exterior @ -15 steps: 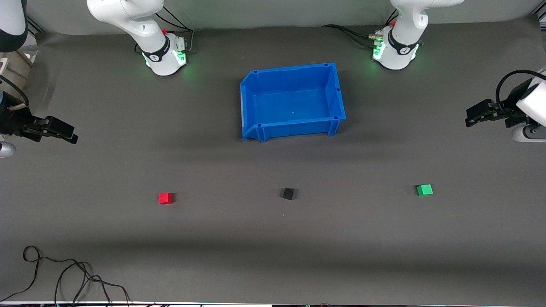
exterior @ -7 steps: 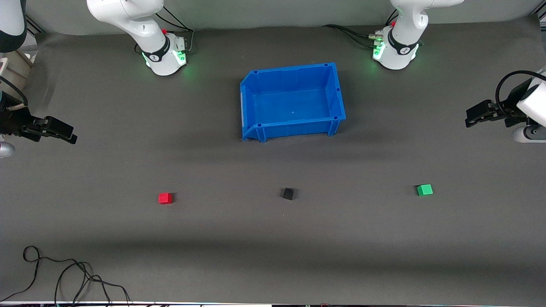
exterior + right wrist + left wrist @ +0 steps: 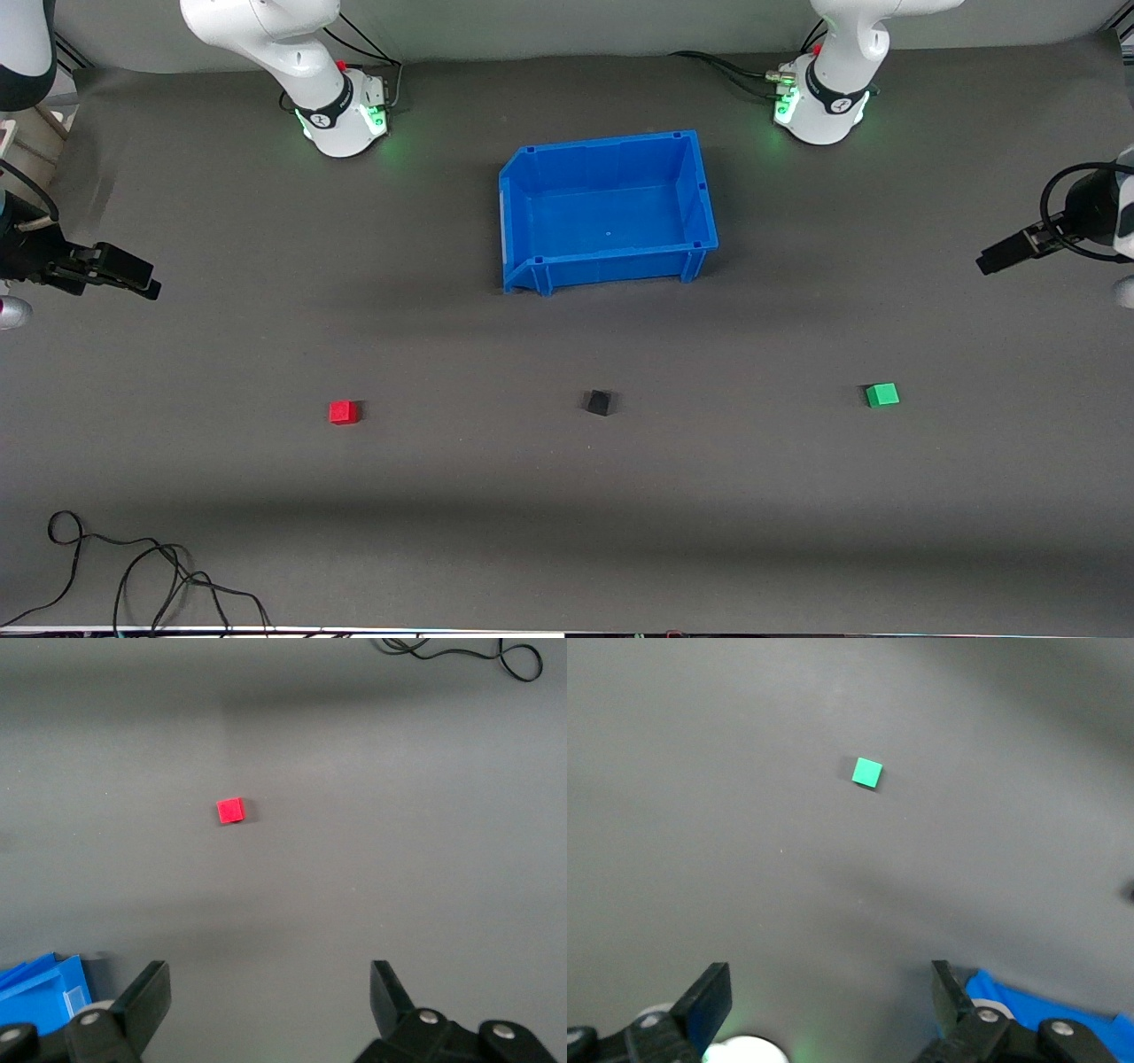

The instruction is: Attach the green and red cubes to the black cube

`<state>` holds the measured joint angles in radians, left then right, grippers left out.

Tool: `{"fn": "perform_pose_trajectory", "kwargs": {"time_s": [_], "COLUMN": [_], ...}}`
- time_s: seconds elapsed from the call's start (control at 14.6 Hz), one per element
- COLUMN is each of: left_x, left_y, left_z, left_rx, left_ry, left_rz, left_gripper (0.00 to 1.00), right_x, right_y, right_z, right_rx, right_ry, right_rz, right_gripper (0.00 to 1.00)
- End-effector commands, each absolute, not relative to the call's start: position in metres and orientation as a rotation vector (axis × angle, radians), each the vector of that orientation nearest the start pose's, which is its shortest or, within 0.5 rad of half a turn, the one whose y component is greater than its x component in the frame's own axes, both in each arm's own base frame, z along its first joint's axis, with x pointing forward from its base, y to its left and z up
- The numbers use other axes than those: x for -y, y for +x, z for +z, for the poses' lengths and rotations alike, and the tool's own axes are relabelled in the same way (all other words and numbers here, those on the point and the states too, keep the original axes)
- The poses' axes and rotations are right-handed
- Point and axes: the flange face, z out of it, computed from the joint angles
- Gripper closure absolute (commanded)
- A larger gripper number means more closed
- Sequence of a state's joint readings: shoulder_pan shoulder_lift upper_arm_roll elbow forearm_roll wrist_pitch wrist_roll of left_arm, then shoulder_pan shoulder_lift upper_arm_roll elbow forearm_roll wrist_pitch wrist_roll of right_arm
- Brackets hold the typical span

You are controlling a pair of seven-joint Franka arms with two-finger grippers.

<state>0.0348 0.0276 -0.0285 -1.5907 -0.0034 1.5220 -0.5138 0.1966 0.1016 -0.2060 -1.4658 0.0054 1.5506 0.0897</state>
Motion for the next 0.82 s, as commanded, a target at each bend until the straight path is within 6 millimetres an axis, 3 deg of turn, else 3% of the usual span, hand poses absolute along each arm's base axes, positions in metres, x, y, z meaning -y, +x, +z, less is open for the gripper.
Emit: {"fn": "perform_pose_trajectory", "kwargs": {"time_s": [0.0,0.27,0.41,0.61,0.75], "left_x": [-0.017,-0.069,-0.079,-0.1,-0.121], "left_y": [0.556,0.554,0.558,0.561,0.563], "left_z": [0.594,0.593,0.584,0.573,0.559], "left_rx": [1.213,1.782,2.053,2.334,2.435], "left_ry": [-2.896,-2.693,-2.517,-2.331,-2.271], "left_rz": [0.182,0.267,0.336,0.457,0.52], "left_gripper": [0.0,0.0,0.0,0.0,0.0], "right_x": [-0.009,-0.024,-0.024,-0.032,-0.039], "right_y": [0.591,0.599,0.603,0.613,0.619], "right_z": [0.604,0.569,0.543,0.504,0.482], "right_rx": [-0.157,-0.127,-0.131,-0.459,-0.601], "right_ry": [-3.172,-3.177,-3.176,-3.102,-3.034], "right_rz": [0.063,0.093,0.079,0.133,0.202], "right_gripper": [0.0,0.0,0.0,0.01,0.01]}}
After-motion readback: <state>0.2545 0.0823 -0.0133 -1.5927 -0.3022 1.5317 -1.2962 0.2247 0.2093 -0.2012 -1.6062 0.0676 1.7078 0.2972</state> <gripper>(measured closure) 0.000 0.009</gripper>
